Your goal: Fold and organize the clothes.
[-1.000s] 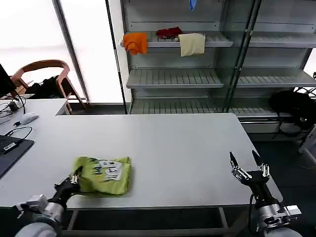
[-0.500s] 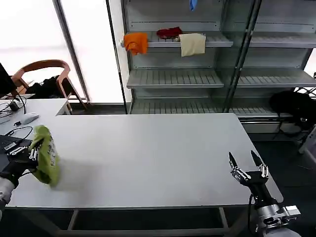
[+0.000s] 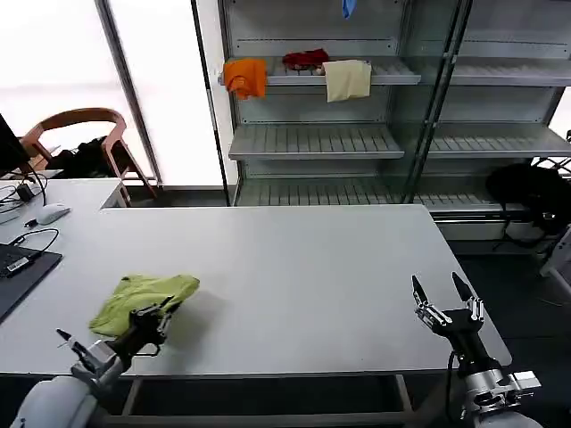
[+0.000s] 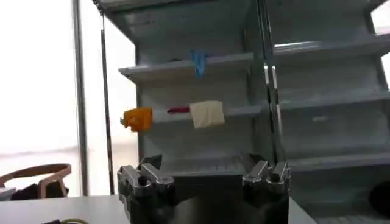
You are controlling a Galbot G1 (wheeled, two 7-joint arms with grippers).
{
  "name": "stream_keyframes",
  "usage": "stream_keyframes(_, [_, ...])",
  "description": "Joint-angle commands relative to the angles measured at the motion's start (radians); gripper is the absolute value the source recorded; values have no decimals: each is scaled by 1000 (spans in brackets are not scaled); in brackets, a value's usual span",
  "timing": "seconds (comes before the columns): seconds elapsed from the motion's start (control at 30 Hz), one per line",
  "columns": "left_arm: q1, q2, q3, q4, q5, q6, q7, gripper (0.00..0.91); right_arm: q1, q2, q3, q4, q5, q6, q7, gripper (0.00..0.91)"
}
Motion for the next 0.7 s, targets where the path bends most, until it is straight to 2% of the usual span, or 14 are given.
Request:
stream_keyframes(0.03, [-185,-19,280,-19,-104,137,-223,10,18,3,-26,-1,-6,-6,0,907])
stream_keyframes(0.2, [-320,-54,416,2,-152,233,-395,20,28,11,-39,5,-16,-16,1,907])
stream_keyframes(0.3, [-397,-92,480,23,-163,245,-489,40,26,17,-45,9,-29,-19,0,907])
stream_keyframes(0.33, [-416,-105,499,25,-163,251,-521,181,27,18,-47,11,-32,-20,0,907])
stream_keyframes(0.37, [-420,-109,505,23,-163,253,-542,907,27,18,-48,11,-33,-21,0,907])
stream_keyframes(0.53, [-430,-134,512,-45,-164,259,-566,907,33,19,-53,14,-37,-30,1,907])
stream_keyframes(0.7, [-414,-124,450,-142,-168,257,-584,907,76,24,-99,12,-44,-79,0,907])
